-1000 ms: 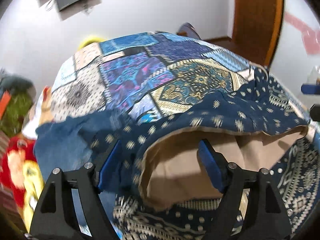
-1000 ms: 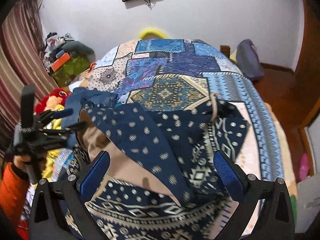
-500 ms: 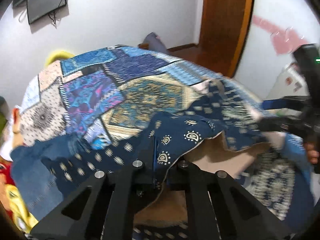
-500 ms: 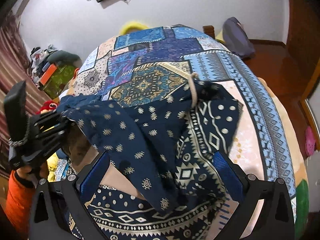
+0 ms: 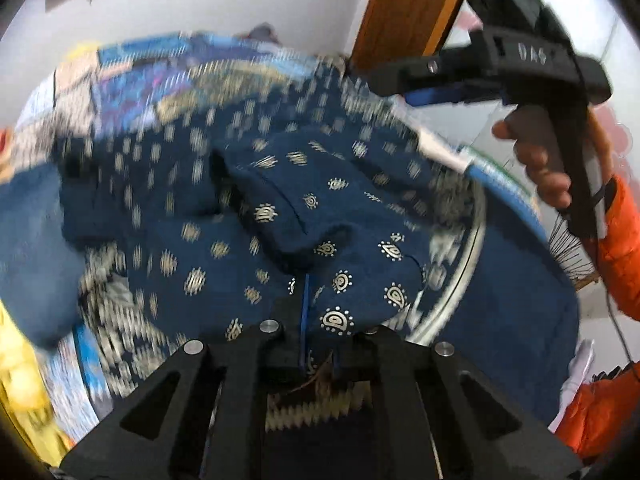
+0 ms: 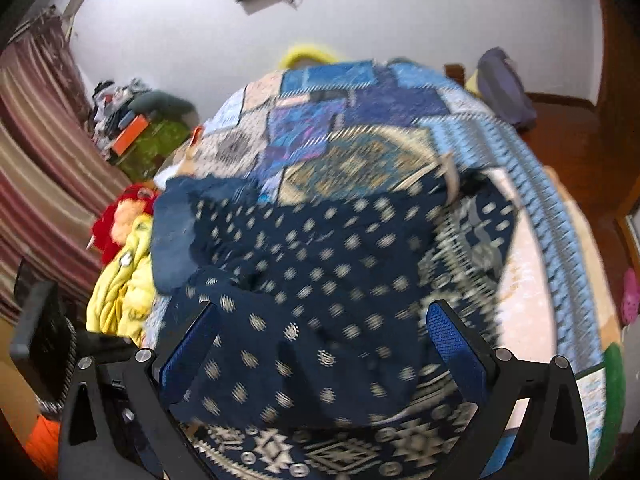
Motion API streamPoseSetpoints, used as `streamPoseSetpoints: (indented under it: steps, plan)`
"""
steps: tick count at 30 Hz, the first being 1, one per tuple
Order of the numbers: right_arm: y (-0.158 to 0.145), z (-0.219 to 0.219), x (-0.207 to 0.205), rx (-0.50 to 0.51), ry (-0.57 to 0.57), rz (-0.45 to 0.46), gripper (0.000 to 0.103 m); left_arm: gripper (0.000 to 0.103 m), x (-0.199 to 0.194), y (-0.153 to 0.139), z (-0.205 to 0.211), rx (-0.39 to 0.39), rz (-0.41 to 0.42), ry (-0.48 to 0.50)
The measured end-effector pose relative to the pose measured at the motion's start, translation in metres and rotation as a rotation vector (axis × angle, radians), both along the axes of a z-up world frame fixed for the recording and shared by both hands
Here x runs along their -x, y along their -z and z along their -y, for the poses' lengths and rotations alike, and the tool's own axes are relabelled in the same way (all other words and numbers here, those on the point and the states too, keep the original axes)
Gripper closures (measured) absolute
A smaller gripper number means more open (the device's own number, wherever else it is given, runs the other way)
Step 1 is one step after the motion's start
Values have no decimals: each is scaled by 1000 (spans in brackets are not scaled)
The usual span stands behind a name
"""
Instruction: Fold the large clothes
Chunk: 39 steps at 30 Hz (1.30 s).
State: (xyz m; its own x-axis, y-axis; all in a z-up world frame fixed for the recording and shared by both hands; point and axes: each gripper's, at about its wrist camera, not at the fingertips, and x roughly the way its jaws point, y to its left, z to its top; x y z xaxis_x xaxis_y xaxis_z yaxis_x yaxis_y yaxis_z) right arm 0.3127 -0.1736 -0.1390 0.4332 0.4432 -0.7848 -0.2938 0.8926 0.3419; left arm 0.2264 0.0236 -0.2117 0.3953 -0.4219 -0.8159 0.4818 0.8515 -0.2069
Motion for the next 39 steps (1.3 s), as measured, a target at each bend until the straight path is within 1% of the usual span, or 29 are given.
streamPoseSetpoints:
  steps: [1,2,4,5,6,8,11,12,14,17,20,24,26,29,31,36,39]
  plan:
    - [7,-7,2,14,-11,-17,0,94,4,8,-2,-12,-22,-14]
    - [17,-15,4,32,-25,-36,0,91,8,13,-4,-15,-36,-27]
    - [32,-26,7,68,-50,-67,0,82,15,16,-11,-5,-42,-58]
    - [41,-31,9,95,-62,-88,0,72,18,16,-15,-6,-42,-71]
    - [48,-34,11,118,-70,-104,0,61,22,15,-19,-15,-38,-91]
    - [60,-39,16,185,-87,-120,0,52,26,14,-25,-23,-30,-110]
    - [70,-44,28,284,-142,-89,1,52,33,17,-36,-24,-60,-118]
    - [70,-45,30,305,-160,-76,1,49,34,18,-39,-36,-65,-126]
    - [65,-48,42,366,-192,-22,1,47,36,19,-46,-74,-62,-146]
    - [51,-46,55,391,-205,53,1,47,37,13,-65,-104,-51,-191]
    - [34,-33,59,383,-176,104,1,47,29,2,-85,-107,-30,-250]
    - [10,-8,47,320,-96,138,1,38,3,-15,-111,-120,33,-348]
    - [1,4,39,287,-52,141,1,37,-16,-16,-122,-116,50,-382]
    - [-5,28,18,241,35,136,0,37,-54,-10,-139,-100,38,-434]
    - [-2,40,4,228,84,118,0,37,-83,-1,-152,-76,22,-463]
    - [28,78,-33,200,197,25,0,37,-142,25,-176,-65,-25,-510]
    - [49,95,-55,162,241,-30,1,37,-173,40,-183,-14,-44,-522]
